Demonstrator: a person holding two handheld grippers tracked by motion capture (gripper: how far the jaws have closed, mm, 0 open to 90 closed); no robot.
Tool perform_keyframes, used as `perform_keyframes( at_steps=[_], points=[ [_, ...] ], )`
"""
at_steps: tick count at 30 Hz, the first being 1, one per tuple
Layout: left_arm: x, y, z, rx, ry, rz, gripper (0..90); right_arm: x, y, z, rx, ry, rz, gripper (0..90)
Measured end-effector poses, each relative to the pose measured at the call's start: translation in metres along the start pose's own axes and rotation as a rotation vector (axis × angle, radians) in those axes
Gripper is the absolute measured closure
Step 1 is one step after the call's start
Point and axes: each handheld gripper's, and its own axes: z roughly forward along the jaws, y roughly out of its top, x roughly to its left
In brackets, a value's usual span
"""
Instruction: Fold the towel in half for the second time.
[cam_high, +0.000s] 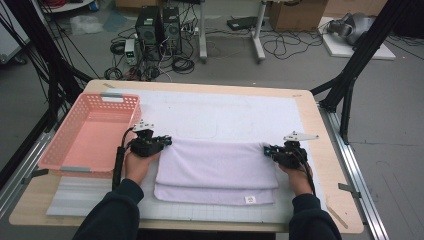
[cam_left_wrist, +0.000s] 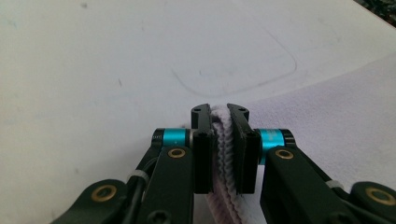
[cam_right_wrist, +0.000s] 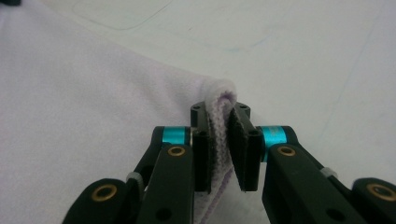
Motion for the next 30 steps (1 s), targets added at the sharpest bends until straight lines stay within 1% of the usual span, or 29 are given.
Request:
perform_keyframes(
  at_steps=[1,2,3,5,7,8,10,11,12,13,15,16,19,21,22,24,25,26,27,28,29,30],
  points=[
    [0.001,0.005,0.002,-0.013,-0.005,0.001,80.7,-0.002,0.003,0.002,-0.008,-0.012,-0.010,79.9],
    [0.003,0.008,0.004,-0.036,-0.008,0.001,80.7,-0.004,0.006,0.003,-0.015,-0.024,-0.007,79.7],
    [0.006,0.013,0.006,-0.029,-0.003,-0.001,80.7,-0.008,0.009,0.005,-0.028,-0.036,-0.011,79.7],
    [0.009,0.020,0.014,-0.029,0.007,-0.006,80.6,-0.013,0.014,0.009,-0.049,-0.053,0.010,79.6],
    [0.012,0.027,0.021,-0.024,0.019,-0.001,80.7,-0.016,0.021,0.017,-0.037,-0.079,0.003,79.6],
    [0.013,0.029,0.024,-0.041,0.027,0.001,80.7,-0.018,0.024,0.020,-0.033,-0.096,-0.011,79.6],
    [0.017,0.034,0.028,-0.045,0.026,-0.007,80.7,-0.021,0.031,0.026,-0.031,-0.114,-0.008,79.4],
    [0.019,0.036,0.030,-0.054,0.023,-0.011,80.6,-0.023,0.034,0.028,-0.028,-0.117,0.000,79.3],
    [0.020,0.037,0.031,-0.058,0.025,-0.012,80.6,-0.024,0.036,0.030,-0.028,-0.123,-0.002,79.3],
    [0.021,0.038,0.033,-0.058,0.025,-0.010,80.7,-0.025,0.038,0.032,-0.034,-0.127,0.000,79.3],
    [0.022,0.039,0.036,-0.052,0.032,-0.004,80.6,-0.027,0.041,0.035,-0.024,-0.134,0.013,79.3],
    [0.022,0.039,0.037,-0.063,0.035,-0.005,80.6,-0.028,0.041,0.037,-0.022,-0.137,0.012,79.2],
    [0.023,0.037,0.039,-0.047,0.040,-0.018,79.7,-0.028,0.040,0.041,-0.013,-0.145,0.024,79.1],
    [0.023,0.036,0.040,-0.036,0.050,-0.009,75.9,-0.028,0.039,0.043,-0.004,-0.147,0.034,78.4],
    [0.023,0.036,0.040,-0.031,0.052,-0.013,71.9,-0.028,0.039,0.043,-0.004,-0.151,0.031,76.7],
    [0.024,0.037,0.037,-0.027,0.051,-0.041,63.9,-0.027,0.039,0.043,-0.004,-0.158,0.032,69.2],
    [0.025,0.037,0.035,-0.031,0.035,-0.048,61.2,-0.027,0.039,0.043,-0.005,-0.168,0.040,63.9],
    [0.026,0.038,0.032,-0.033,0.027,-0.051,59.0,-0.027,0.039,0.041,-0.011,-0.175,0.052,60.2],
    [0.025,0.039,0.030,-0.034,0.026,-0.062,53.9,-0.027,0.039,0.039,-0.016,-0.178,0.063,56.6],
    [0.025,0.040,0.028,-0.031,0.010,-0.067,48.6,-0.027,0.039,0.037,-0.018,-0.180,0.081,53.4],
    [0.023,0.040,0.026,-0.032,-0.001,-0.061,45.9,-0.027,0.039,0.034,-0.030,-0.179,0.082,51.8],
    [0.020,0.041,0.023,-0.028,-0.005,-0.045,44.2,-0.025,0.039,0.030,-0.038,-0.180,0.076,51.0]
  ],
)
